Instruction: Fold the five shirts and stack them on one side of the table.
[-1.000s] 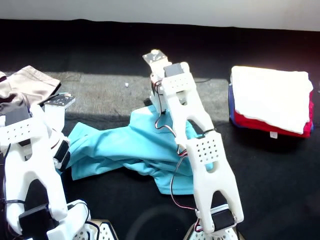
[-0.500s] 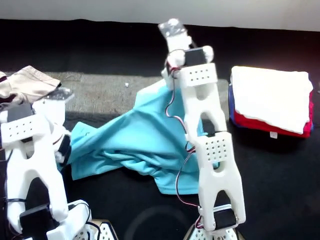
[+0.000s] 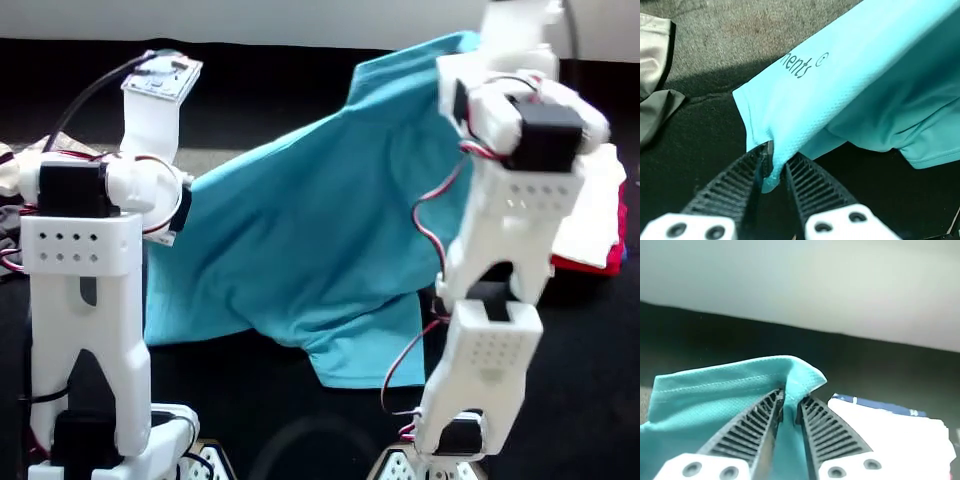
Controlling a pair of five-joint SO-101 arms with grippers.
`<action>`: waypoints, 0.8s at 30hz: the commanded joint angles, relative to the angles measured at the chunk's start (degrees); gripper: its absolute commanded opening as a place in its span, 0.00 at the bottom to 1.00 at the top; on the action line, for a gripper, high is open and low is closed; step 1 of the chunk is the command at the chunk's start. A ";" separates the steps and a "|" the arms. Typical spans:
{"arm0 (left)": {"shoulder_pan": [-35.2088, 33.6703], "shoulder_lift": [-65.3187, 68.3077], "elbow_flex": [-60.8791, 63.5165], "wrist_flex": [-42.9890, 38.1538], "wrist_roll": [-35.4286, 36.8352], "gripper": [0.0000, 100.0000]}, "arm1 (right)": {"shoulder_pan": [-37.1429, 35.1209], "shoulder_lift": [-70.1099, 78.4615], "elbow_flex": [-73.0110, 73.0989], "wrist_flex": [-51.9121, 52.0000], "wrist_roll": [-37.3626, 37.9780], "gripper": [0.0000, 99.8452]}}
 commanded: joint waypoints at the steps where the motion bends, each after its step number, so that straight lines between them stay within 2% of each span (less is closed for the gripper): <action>1: 0.75 -1.45 -6.55 0.88 0.26 0.01 | 1.71 -11.74 -2.68 0.75 -0.26 0.01; 9: 0.66 -6.81 -14.99 1.93 0.00 0.01 | 4.97 -21.67 -2.77 0.48 -0.18 0.01; 18: 0.57 -22.37 -12.88 1.67 -0.18 0.01 | 5.05 -27.21 -3.03 0.31 4.57 0.01; 24: 0.57 -25.36 -12.88 1.76 -0.18 0.01 | 5.05 -31.25 -3.12 -1.54 4.57 0.01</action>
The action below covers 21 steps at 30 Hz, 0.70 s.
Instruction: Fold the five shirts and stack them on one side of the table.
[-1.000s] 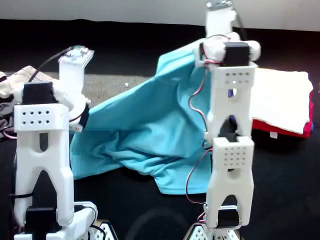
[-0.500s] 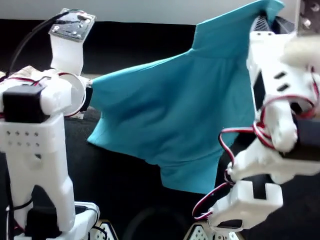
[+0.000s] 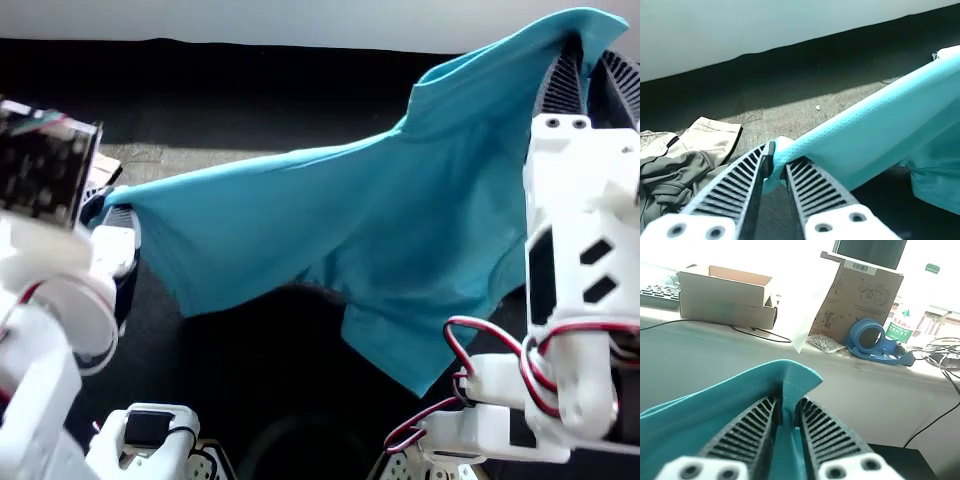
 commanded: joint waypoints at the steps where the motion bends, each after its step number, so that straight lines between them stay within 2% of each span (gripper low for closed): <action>1: 0.13 -0.75 -0.40 0.18 -0.18 0.01 | 0.48 -3.03 -1.10 -3.21 0.79 0.01; 5: -0.75 -0.75 -0.75 0.26 -0.18 0.01 | 0.75 -4.97 -1.01 -7.78 0.79 0.01; 12: -8.92 -0.84 -4.44 0.26 -0.18 0.01 | 0.48 -6.73 -1.54 -7.69 0.79 0.01; 21: -9.54 -0.84 -11.03 0.35 -0.09 0.01 | -2.86 -12.97 -1.01 -6.29 0.70 0.01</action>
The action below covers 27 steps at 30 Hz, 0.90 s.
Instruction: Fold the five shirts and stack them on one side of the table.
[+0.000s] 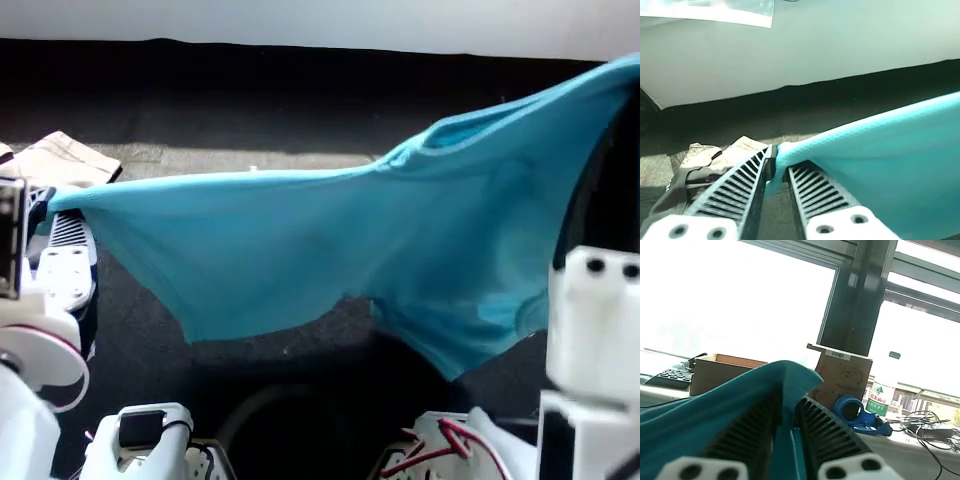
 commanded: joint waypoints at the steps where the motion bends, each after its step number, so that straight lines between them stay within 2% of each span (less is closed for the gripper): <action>1: -0.92 -0.31 -2.95 0.35 -0.09 0.01 | -0.66 -0.66 -0.04 0.22 0.70 0.01; 16: -0.84 -4.53 -2.59 0.35 0.00 0.01 | -0.75 -1.10 -0.13 2.68 0.44 0.01; 18: -0.84 -4.88 0.75 0.35 -0.09 0.01 | -1.01 -0.40 0.13 2.42 0.44 0.01; 22: -0.84 -2.77 12.62 -0.53 -0.18 0.01 | -6.37 4.09 6.55 0.84 0.70 0.01; 27: -0.84 1.54 24.22 -9.58 -0.18 0.01 | -8.04 11.82 13.76 -4.97 0.79 0.01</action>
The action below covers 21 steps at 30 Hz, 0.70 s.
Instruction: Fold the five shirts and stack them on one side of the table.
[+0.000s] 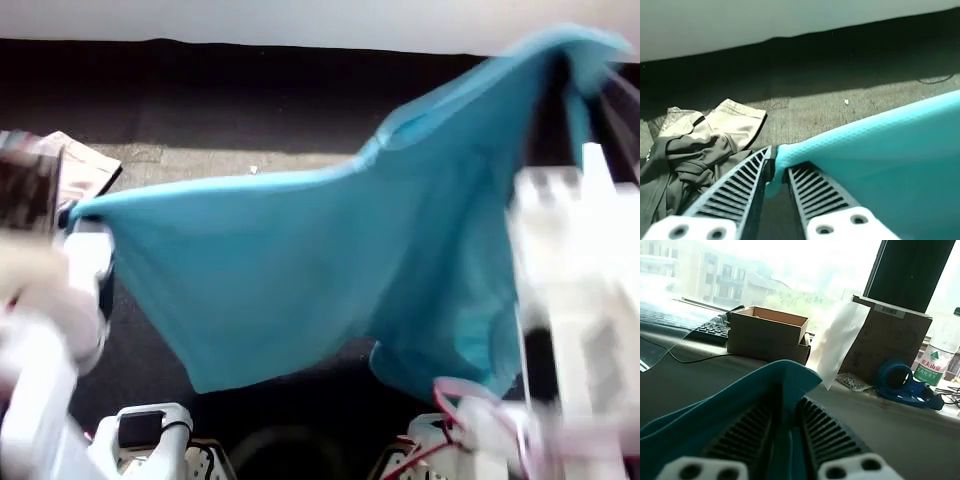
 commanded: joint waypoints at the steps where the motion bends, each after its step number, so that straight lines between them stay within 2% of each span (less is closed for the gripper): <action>1: -0.31 3.38 5.85 -7.12 -0.18 0.01 | -0.84 6.29 4.53 -5.49 0.79 0.01; 11: -0.31 20.79 4.35 -22.51 -0.18 0.01 | -0.84 27.03 10.42 -19.21 0.88 0.01; 21: -0.31 50.24 -24.13 -23.38 -0.18 0.01 | -0.84 40.66 10.24 -30.90 0.79 0.01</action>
